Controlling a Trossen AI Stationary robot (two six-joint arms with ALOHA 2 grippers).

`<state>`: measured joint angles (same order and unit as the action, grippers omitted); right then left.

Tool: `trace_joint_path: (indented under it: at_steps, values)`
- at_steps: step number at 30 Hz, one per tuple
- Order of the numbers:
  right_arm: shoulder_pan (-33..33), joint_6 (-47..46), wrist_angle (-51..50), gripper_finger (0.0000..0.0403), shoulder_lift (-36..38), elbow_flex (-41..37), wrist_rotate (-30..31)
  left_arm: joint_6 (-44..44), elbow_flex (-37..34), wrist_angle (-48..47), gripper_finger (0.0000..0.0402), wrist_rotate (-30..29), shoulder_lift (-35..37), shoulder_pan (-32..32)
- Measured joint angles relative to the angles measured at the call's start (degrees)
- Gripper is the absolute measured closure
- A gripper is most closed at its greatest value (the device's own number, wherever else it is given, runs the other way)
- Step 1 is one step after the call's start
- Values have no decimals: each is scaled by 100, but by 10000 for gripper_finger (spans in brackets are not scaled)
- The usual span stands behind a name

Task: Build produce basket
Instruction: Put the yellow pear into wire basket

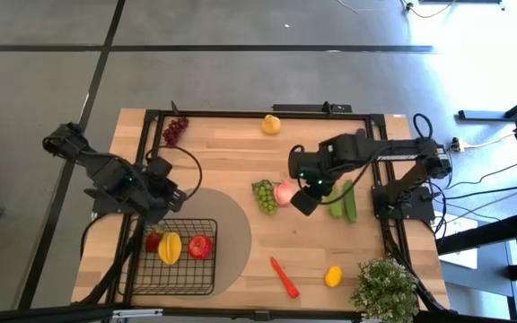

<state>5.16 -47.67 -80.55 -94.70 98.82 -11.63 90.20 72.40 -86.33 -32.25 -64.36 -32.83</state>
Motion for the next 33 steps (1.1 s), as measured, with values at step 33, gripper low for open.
trace_joint_path:
  at_steps: [33]
  values:
    - [-2010, 640, 3507, 282, -427, -576, 662, -532, -2, 57, 318, -90, -2, 187]
